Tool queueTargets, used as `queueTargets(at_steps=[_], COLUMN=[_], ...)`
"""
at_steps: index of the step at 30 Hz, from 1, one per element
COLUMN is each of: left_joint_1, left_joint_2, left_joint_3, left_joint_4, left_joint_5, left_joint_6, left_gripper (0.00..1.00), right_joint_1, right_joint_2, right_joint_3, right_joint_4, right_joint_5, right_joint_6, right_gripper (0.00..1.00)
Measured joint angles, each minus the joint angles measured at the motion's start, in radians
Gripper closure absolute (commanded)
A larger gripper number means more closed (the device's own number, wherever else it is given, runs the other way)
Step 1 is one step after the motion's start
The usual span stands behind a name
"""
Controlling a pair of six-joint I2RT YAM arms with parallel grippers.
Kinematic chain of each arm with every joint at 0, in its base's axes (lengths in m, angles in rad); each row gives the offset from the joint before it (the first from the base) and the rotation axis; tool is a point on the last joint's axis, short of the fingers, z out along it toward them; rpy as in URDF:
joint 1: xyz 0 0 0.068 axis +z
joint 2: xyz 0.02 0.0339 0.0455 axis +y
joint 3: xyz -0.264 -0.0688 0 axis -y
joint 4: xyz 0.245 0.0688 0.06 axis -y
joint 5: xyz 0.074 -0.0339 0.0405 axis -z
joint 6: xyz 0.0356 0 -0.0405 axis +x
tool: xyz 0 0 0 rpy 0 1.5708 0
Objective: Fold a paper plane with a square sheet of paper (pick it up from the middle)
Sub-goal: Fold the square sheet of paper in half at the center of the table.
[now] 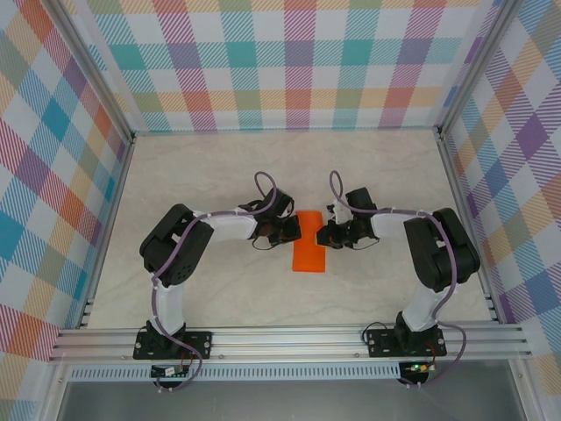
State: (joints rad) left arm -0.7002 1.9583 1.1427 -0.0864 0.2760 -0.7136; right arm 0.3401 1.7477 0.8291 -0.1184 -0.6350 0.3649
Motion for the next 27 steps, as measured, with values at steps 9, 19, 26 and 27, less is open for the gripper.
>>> queueTargets(at_steps=[9, 19, 26, 27], left_joint_1=[0.0, 0.0, 0.0, 0.0], left_joint_2=[0.0, 0.001, 0.001, 0.001], left_joint_3=[0.0, 0.0, 0.001, 0.001], left_joint_4=[0.0, 0.0, -0.001, -0.001], left_joint_5=[0.0, 0.0, 0.0, 0.0], left_joint_6=[0.0, 0.0, 0.0, 0.0], left_gripper=[1.0, 1.0, 1.0, 1.0], right_joint_1=[-0.04, -0.046, -0.051, -0.053], right_joint_2=[0.069, 0.107, 0.075, 0.077], right_joint_3=[0.063, 0.061, 0.143, 0.155], right_joint_4=[0.045, 0.046, 0.021, 0.022], right_joint_5=[-0.029, -0.041, -0.051, -0.051], right_joint_6=[-0.008, -0.002, -0.008, -0.009], right_gripper=[0.92, 0.9, 0.91, 0.92])
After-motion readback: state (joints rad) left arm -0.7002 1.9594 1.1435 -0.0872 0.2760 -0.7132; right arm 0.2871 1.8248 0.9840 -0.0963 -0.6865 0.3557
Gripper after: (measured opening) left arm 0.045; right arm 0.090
